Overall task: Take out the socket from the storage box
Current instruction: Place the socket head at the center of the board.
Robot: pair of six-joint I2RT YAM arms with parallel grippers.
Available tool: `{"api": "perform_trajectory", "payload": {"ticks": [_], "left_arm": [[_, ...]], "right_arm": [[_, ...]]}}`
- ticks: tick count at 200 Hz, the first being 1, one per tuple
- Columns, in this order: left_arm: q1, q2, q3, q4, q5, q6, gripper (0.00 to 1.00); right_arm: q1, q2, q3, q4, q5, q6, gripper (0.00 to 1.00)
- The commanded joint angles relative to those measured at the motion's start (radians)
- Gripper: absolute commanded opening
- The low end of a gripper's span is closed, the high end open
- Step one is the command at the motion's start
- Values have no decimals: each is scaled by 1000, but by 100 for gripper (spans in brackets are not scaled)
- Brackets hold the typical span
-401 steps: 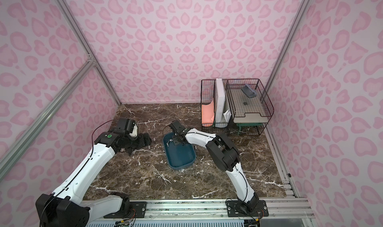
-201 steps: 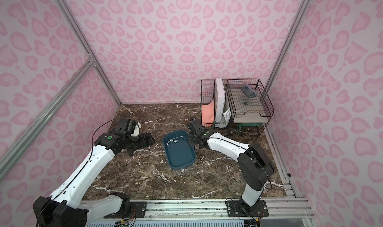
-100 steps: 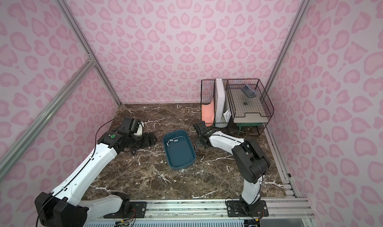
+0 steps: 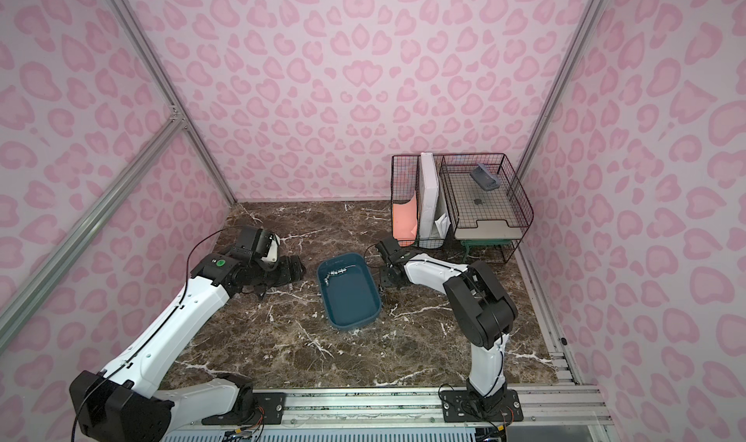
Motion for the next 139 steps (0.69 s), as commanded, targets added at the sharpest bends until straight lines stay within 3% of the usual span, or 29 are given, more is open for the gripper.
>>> {"api": "perform_trajectory", "payload": {"ticks": [1, 43, 139], "left_arm": [[-2, 2, 10, 0, -4, 0, 88], [-2, 2, 13, -2, -9, 1, 88], [-4, 5, 25, -8, 1, 6, 88]], "right_arm": [[-2, 3, 2, 21, -14, 9, 36], [-3, -8, -4, 20, -2, 15, 42], [7, -138, -42, 7, 44, 20, 43]]}}
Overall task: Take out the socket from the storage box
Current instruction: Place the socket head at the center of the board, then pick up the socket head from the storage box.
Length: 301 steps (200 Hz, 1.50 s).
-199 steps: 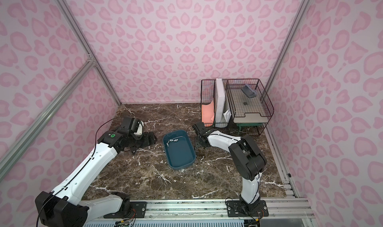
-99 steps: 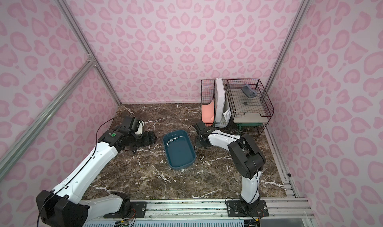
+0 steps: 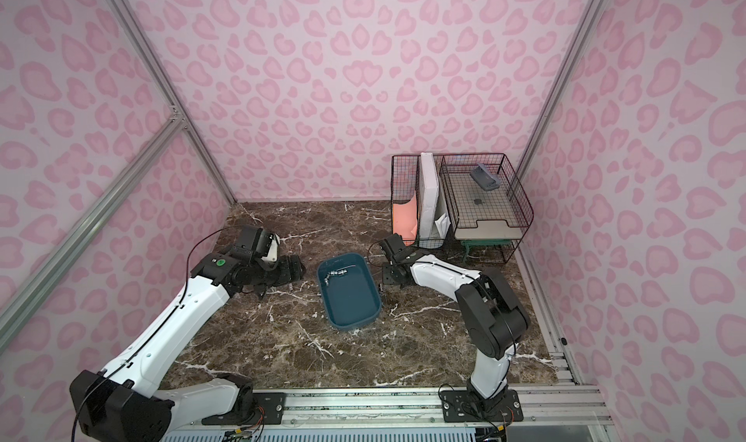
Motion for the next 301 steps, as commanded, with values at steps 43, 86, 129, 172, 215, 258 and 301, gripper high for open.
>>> {"api": "perform_trajectory", "payload": {"ticks": [43, 86, 129, 172, 215, 258, 301], "left_arm": [[-46, 55, 59, 2, 10, 8, 86], [-126, 147, 105, 28, -15, 0, 84], [-181, 288, 178, 45, -28, -6, 80], [-197, 412, 237, 69, -25, -13, 77], [-198, 510, 281, 81, -22, -17, 74], [-198, 559, 303, 79, -26, -20, 73], [-198, 565, 305, 76, -29, -19, 72]], "right_arm": [[12, -107, -45, 10, 28, 13, 42], [43, -158, -113, 22, 22, 29, 34], [50, -153, -162, 53, -11, 58, 27], [50, -121, -160, 71, -25, 58, 25], [50, -60, -136, 76, -41, 59, 22], [48, -29, -119, 76, -46, 56, 21], [44, -16, -114, 74, -49, 57, 21]]}}
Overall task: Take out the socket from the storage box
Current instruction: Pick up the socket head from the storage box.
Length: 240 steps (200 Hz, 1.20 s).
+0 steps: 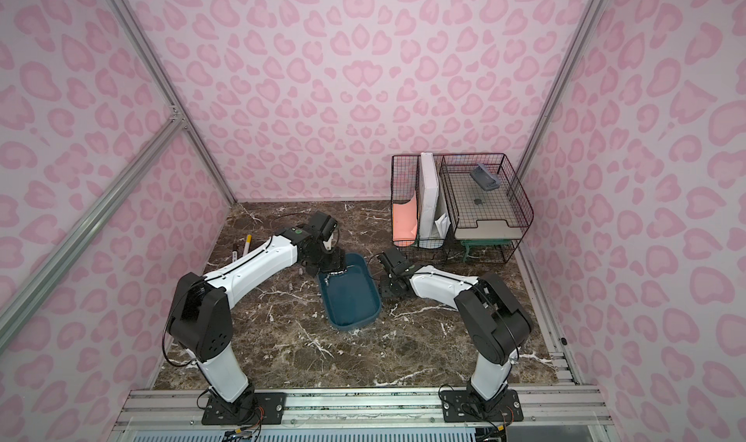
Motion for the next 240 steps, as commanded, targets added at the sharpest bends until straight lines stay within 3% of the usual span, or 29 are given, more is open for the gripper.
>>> {"api": "perform_trajectory", "payload": {"ticks": [1, 117, 240], "left_arm": [[0, 2, 8, 0, -9, 0, 72], [-1, 18, 56, -21, -23, 11, 71], [-1, 181, 114, 41, -60, -8, 64]], "right_arm": [[-2, 6, 10, 15, 1, 4, 21], [-2, -45, -5, 10, 9, 3, 22], [-26, -184, -116, 47, 63, 5, 25]]}}
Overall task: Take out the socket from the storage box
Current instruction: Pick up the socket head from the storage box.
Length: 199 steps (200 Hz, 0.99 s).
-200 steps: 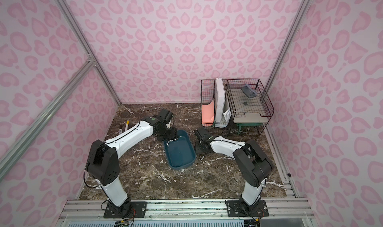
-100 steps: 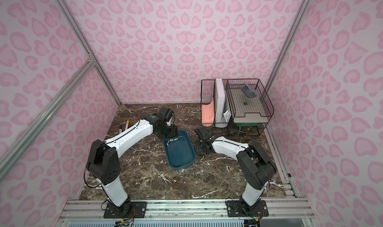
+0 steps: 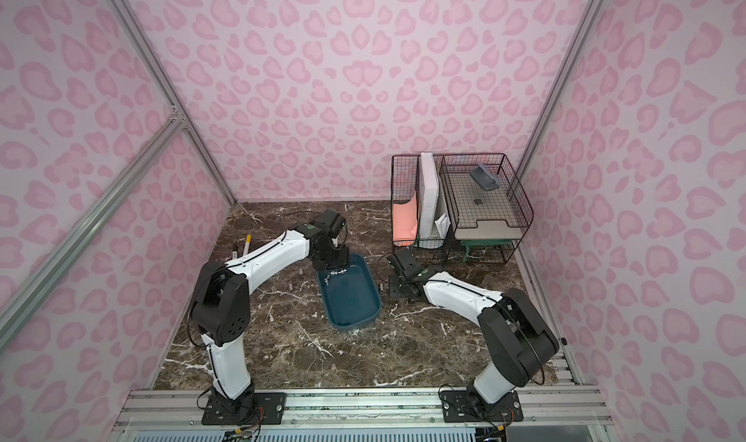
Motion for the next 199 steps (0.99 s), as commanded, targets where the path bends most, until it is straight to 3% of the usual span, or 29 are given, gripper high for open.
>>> {"api": "perform_trajectory", "payload": {"ticks": [1, 103, 199], "left_arm": [[-1, 27, 9, 26, -18, -9, 64], [-16, 135, 20, 79, -38, -31, 52], [-39, 199, 55, 74, -72, -28, 52]], "right_arm": [[-6, -10, -15, 45, 15, 5, 25], [-28, -16, -48, 75, 3, 10, 27], [-39, -16, -62, 88, -17, 12, 27]]}}
